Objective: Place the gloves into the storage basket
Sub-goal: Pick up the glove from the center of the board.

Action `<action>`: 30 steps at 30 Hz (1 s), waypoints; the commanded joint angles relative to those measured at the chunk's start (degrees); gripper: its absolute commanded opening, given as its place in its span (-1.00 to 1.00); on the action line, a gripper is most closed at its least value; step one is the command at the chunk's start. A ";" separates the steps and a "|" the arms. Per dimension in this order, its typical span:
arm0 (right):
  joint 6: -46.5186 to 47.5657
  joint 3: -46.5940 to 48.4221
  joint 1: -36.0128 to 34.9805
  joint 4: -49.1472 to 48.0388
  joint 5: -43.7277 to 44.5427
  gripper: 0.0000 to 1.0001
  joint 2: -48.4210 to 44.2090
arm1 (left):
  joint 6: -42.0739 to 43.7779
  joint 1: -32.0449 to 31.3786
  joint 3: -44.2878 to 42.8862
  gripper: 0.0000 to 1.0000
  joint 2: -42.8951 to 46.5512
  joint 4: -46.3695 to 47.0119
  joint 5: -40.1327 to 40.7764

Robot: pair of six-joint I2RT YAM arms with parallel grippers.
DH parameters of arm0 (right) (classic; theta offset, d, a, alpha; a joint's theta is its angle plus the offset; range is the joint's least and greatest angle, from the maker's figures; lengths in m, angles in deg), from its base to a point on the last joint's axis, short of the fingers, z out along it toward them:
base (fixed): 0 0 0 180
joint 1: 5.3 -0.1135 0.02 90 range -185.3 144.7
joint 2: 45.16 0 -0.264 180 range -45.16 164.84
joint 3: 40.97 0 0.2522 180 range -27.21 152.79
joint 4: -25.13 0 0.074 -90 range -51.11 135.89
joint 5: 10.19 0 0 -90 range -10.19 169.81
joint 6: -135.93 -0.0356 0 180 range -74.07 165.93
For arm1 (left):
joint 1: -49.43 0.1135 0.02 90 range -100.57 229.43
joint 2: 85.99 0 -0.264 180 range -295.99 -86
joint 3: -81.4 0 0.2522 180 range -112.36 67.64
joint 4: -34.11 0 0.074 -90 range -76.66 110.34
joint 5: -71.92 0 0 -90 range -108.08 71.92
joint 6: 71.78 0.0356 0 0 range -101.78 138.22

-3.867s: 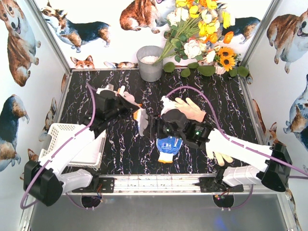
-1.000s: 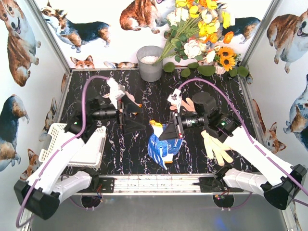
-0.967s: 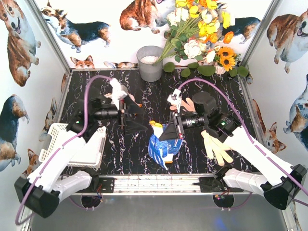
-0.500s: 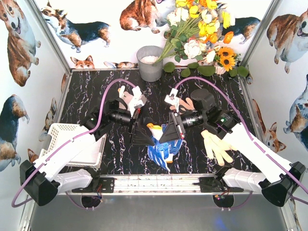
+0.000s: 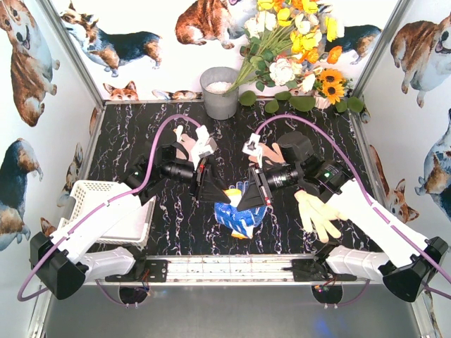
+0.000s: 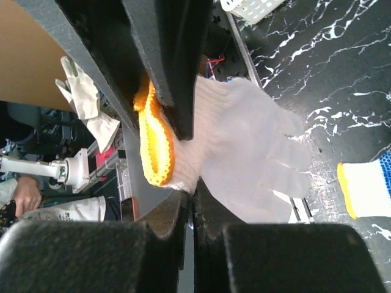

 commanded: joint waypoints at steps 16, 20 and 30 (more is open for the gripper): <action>-9.37 -4.69 2.87 -5.18 31.16 0.51 -9.42 | 3.54 -0.29 2.11 -1.00 3.69 2.40 24.50; -21.92 -8.26 5.05 -9.51 38.54 0.55 -11.72 | 6.01 -0.29 1.43 -1.00 2.93 3.11 30.59; -52.18 -17.91 6.64 -22.82 45.22 0.46 -11.82 | 14.94 -0.25 0.40 -1.00 0.35 4.28 35.37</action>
